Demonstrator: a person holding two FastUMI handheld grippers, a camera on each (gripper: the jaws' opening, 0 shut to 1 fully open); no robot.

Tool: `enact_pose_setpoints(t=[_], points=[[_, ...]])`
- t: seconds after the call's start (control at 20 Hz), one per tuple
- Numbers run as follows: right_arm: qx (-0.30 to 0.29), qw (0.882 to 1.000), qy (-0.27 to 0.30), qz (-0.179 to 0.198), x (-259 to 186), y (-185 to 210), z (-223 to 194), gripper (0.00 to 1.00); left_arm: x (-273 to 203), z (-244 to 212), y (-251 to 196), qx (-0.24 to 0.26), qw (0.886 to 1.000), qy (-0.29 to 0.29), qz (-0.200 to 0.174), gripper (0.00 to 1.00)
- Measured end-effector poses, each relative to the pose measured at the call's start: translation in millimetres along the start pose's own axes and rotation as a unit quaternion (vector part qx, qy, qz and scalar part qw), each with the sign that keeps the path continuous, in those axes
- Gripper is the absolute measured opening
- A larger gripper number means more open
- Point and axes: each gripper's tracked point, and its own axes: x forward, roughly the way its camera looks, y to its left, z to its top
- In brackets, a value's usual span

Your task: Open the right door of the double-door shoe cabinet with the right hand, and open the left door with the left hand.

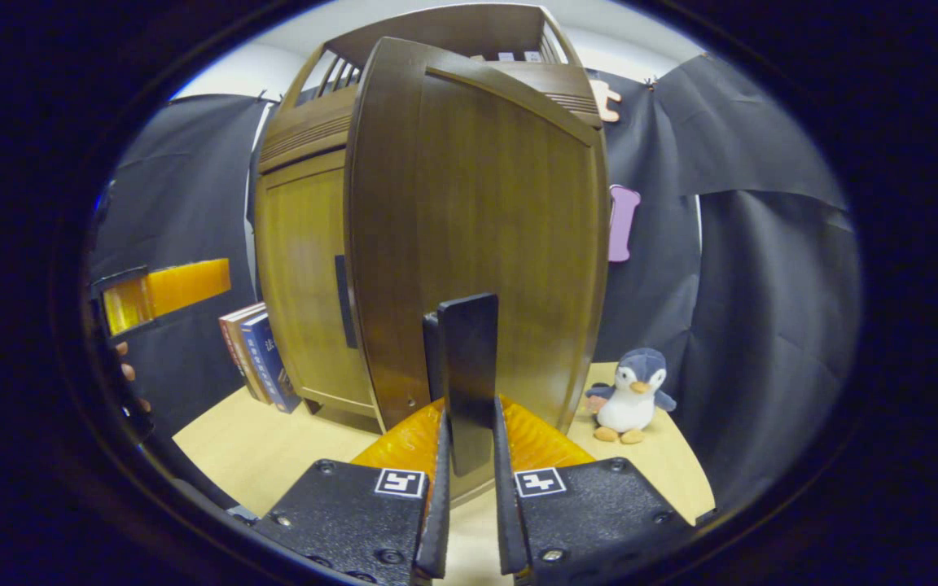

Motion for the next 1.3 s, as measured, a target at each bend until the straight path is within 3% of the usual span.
enact_pose_setpoints(t=[0.45,0.65,0.8,1.05,1.3], points=[[0.024,1.0,0.003,-0.019,-29,-47,-7,0.2,41,-7,-20,-0.02,1.0,0.02,0.006,0.94],[0.026,0.998,0.008,-0.05,-38,-77,-12,0.15,57,-12,-29,-0.01,1.0,0.025,0.002,0.94],[0.055,0.996,0.018,-0.074,-42,-99,-13,0.09,67,-21,-45,-0.033,0.999,0.038,-0.014,0.95],[0.054,0.993,0.025,-0.104,-48,-131,-13,0.05,87,-31,-45,-0.039,0.998,0.053,-0.005,0.95],[0.075,0.993,0.026,-0.092,-50,-139,-12,0.04,100,-42,-46,-0.031,0.998,0.063,0.001,0.95]])
